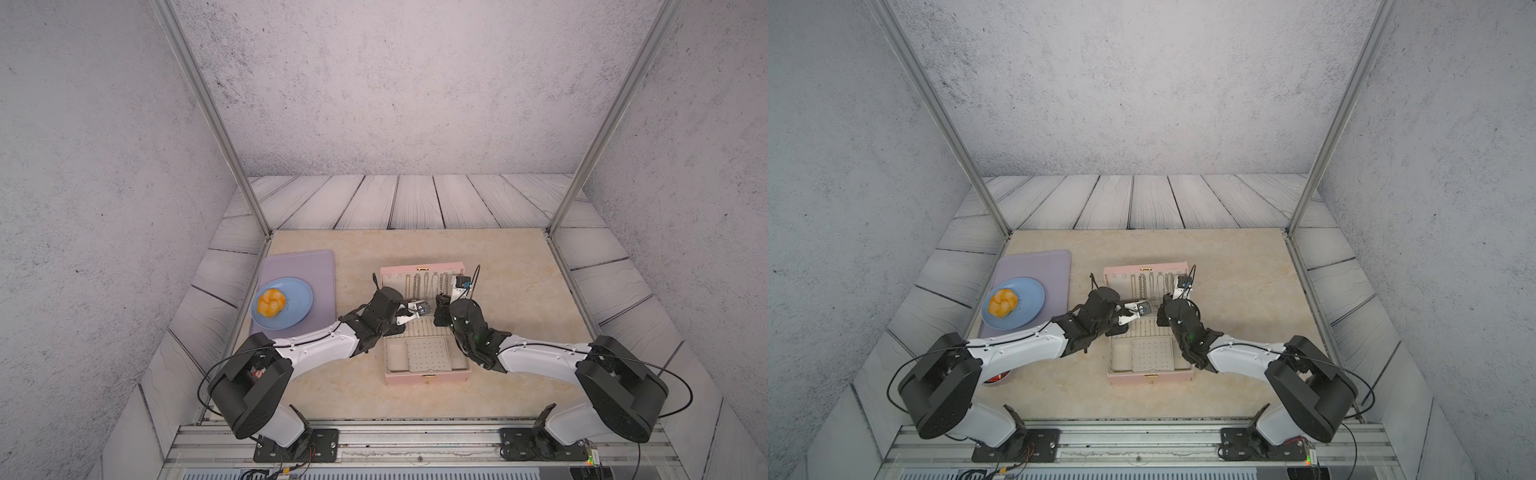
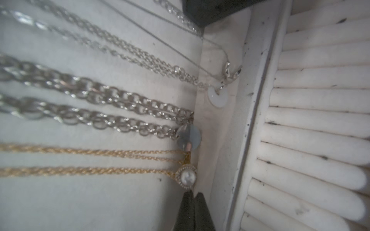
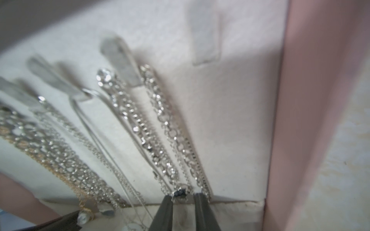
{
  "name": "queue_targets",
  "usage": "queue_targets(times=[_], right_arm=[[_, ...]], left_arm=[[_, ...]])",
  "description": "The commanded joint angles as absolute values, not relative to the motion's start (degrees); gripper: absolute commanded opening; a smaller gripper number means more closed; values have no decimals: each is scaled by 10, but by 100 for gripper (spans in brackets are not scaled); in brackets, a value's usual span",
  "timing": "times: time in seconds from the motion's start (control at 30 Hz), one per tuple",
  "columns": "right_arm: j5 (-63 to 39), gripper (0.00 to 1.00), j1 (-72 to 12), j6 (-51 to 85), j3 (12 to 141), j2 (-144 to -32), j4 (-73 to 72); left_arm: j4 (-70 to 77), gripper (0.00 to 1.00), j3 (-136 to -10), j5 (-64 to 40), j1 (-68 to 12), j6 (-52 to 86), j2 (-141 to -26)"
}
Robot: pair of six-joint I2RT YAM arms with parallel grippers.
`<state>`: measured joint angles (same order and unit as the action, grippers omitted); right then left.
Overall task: Put jewelry chain into jewelry box
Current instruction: Adjust the necklace in the storage slot.
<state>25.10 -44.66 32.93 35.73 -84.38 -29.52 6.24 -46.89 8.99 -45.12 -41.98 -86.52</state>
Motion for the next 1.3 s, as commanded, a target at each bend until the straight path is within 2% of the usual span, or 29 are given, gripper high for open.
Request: queue_targets(times=[0.0, 0.43, 0.67, 1.27], right_arm=[[265, 19, -443, 319, 370, -853, -322], [221, 7, -442, 328, 345, -797, -290], [211, 6, -442, 336, 336, -771, -244], [188, 4, -442, 345, 314, -778, -252]], left_arm=[[68, 0, -474, 86, -451, -411, -863], [79, 0, -477, 110, -447, -397, -871], [83, 0, -477, 111, -445, -391, -871], [83, 0, -476, 111, -444, -392, -870]])
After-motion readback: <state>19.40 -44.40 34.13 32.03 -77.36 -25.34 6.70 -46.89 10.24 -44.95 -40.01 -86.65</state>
